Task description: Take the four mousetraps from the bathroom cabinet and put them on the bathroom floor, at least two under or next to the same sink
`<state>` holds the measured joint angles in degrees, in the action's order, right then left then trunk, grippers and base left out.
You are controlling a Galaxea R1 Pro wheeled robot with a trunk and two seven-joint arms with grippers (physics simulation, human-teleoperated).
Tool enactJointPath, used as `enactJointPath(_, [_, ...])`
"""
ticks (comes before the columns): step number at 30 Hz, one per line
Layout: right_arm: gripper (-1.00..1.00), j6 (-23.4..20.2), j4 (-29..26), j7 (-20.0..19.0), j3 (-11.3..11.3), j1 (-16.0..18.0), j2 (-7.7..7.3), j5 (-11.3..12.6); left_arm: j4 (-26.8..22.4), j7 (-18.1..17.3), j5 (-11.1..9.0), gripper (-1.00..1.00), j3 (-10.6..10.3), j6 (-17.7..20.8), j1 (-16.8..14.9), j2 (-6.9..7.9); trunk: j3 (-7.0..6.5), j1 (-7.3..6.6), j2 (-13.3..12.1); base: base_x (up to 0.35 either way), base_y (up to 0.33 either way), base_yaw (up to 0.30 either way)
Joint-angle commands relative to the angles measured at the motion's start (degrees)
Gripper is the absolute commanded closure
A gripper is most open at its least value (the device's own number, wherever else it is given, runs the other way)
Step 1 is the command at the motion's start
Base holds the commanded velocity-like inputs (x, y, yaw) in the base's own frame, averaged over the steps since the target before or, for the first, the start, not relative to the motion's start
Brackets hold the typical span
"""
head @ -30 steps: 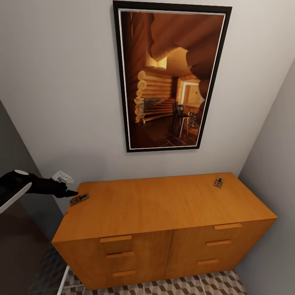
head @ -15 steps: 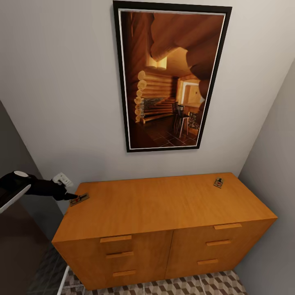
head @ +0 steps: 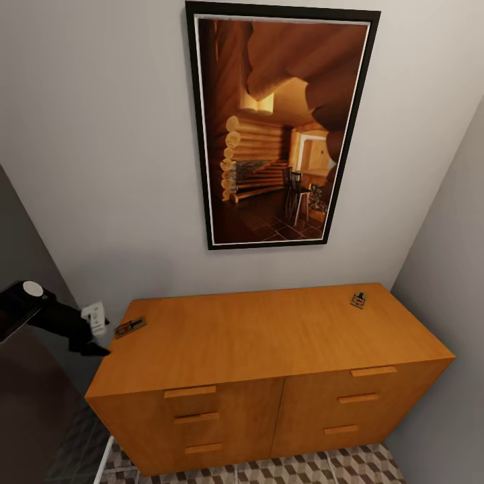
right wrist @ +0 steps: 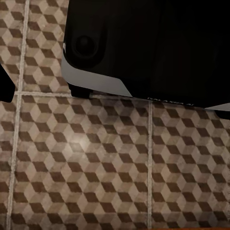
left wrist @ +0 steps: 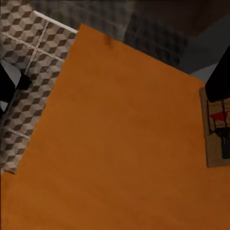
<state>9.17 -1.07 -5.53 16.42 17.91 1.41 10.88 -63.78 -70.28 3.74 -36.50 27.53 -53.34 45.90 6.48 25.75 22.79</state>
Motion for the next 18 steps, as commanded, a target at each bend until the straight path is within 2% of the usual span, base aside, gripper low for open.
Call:
enactJointPath(1, [-1.00, 0.3, 0.1, -0.2, 0.4, 0.1, 0.05, 0.6, -0.1, -1.3, 0.9, -1.00, 0.7, 0.1, -0.1, 0.02, 0.13, 0.04, 0.1, 0.000, 0.000, 0.000])
enactJointPath(2, [-1.00, 0.3, 0.1, -0.2, 0.4, 0.1, 0.13, 0.6, 0.0, -2.8, 2.0, -1.00, 2.5, -0.5, -0.1, 0.01, 0.13, 0.04, 0.1, 0.000, 0.000, 0.000])
enactJointPath(7, [-1.00, 0.3, 0.1, -0.2, 0.4, 0.1, 0.25, 0.6, 0.0, -4.6, 3.5, -1.00, 6.9, -1.2, -0.1, -0.28, 0.13, 0.04, 0.1, 0.000, 0.000, 0.000])
enactJointPath(12, [-1.00, 0.3, 0.1, -0.2, 0.4, 0.1, 0.33, 0.6, 0.1, -5.3, 4.1, -1.00, 8.8, -1.5, -0.1, -0.49, 0.13, 0.04, 0.1, 0.000, 0.000, 0.000])
enactJointPath(18, [-1.00, 0.3, 0.1, -0.2, 0.4, 0.1, 0.38, 0.6, 0.2, -5.4, 4.2, -1.00, 9.3, -1.5, -0.1, -0.54, 0.13, 0.04, 0.1, 0.000, 0.000, 0.000])
